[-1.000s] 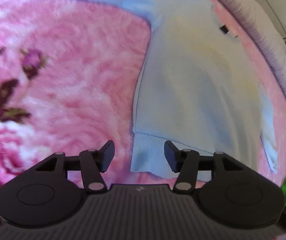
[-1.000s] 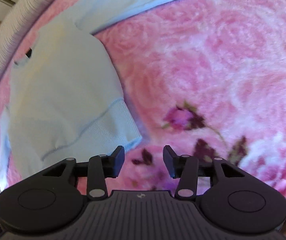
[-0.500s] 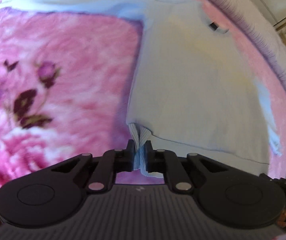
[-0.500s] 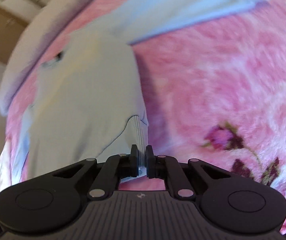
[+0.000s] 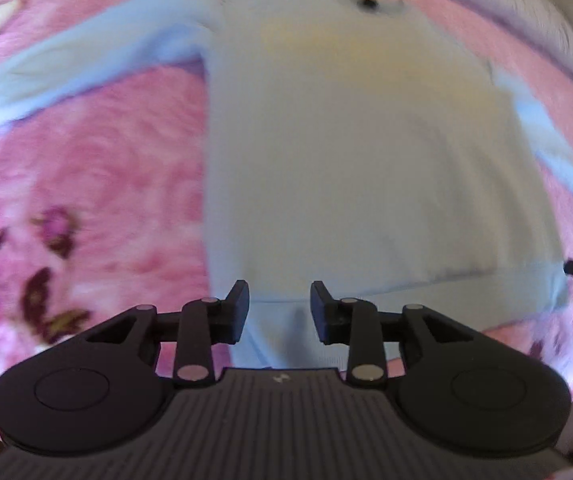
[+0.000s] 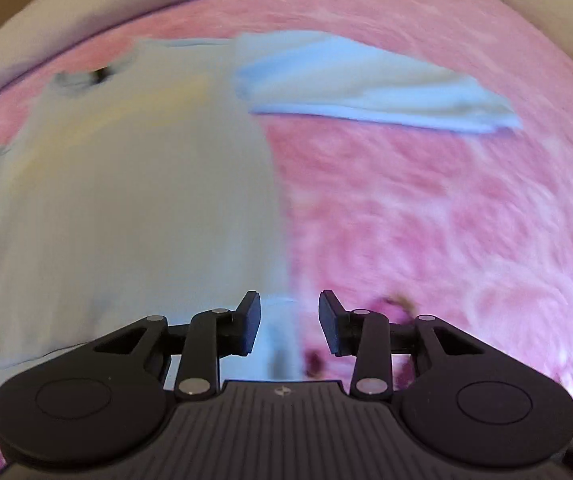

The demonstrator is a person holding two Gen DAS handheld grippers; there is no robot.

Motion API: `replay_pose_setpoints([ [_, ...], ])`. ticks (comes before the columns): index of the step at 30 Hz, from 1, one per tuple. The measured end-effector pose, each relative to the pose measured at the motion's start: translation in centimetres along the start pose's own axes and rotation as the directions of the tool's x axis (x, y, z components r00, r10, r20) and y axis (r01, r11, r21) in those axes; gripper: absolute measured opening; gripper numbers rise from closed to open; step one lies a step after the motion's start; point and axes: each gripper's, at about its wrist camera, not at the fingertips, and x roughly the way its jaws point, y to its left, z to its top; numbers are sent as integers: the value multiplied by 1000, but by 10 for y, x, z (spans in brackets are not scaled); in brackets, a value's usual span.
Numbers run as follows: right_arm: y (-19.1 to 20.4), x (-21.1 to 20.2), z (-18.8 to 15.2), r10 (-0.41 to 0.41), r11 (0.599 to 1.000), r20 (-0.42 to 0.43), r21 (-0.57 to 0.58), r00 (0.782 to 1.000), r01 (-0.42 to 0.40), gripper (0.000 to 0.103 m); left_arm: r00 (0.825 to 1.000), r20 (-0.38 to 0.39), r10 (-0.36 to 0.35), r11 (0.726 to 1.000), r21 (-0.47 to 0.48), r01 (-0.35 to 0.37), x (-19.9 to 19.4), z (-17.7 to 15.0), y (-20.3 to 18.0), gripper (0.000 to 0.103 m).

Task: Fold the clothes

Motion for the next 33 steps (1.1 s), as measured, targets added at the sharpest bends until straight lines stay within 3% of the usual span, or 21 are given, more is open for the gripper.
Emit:
replay_pose_setpoints([
  [2, 5, 17, -5, 0, 1000, -58, 14, 998, 1, 35, 997, -80, 14, 1000, 11, -13, 22, -5, 0, 32],
  [4, 5, 37, -13, -16, 998, -148, 61, 989, 25, 33, 995, -96, 21, 999, 47, -17, 21, -9, -1, 32],
  [6, 4, 35, -16, -29, 996, -189, 80, 982, 45, 33, 984, -178, 26, 998, 59, -16, 14, -5, -2, 32],
  [10, 17, -1, 5, -40, 999, -174, 18, 984, 44, 39, 986, -156, 60, 998, 43, -54, -31, 11, -5, 32],
  [11, 21, -11, 11, -38, 999, -160, 0, 986, 39, 43, 989, -137, 59, 998, 38, -54, -42, 18, -10, 32],
  [13, 29, -33, 25, -34, 999, -133, -37, 990, 30, 64, 994, -97, 58, 998, 31, -55, -64, 30, -19, 32],
  [15, 36, -56, 40, -8, 997, -81, -76, 997, 2, 68, 997, -36, 67, 997, 36, -65, -87, 39, -34, 33],
  [16, 40, -67, 48, 8, 995, -53, -96, 999, -13, 78, 997, -10, 73, 997, 34, -72, -98, 41, -43, 34],
  [18, 42, -87, 57, 34, 991, -25, -128, 999, -37, 88, 996, 40, 85, 996, 18, -85, -117, 44, -58, 35],
  [23, 37, -133, 61, 73, 971, 14, -230, 997, -68, 89, 984, 115, 135, 991, -42, -131, -164, 13, -101, 37],
  [27, 11, -172, 45, 119, 951, 8, -287, 993, -112, 89, 973, 175, 152, 986, -88, -139, -210, -24, -140, 38],
  [30, -10, -209, 32, 141, 935, 63, -335, 988, -113, 89, 959, 230, 167, 983, -110, -145, -247, -47, -170, 39],
  [33, -27, -245, 24, 206, 919, 79, -358, 975, -166, 89, 942, 278, 189, 978, -135, -157, -282, -69, -199, 42],
])
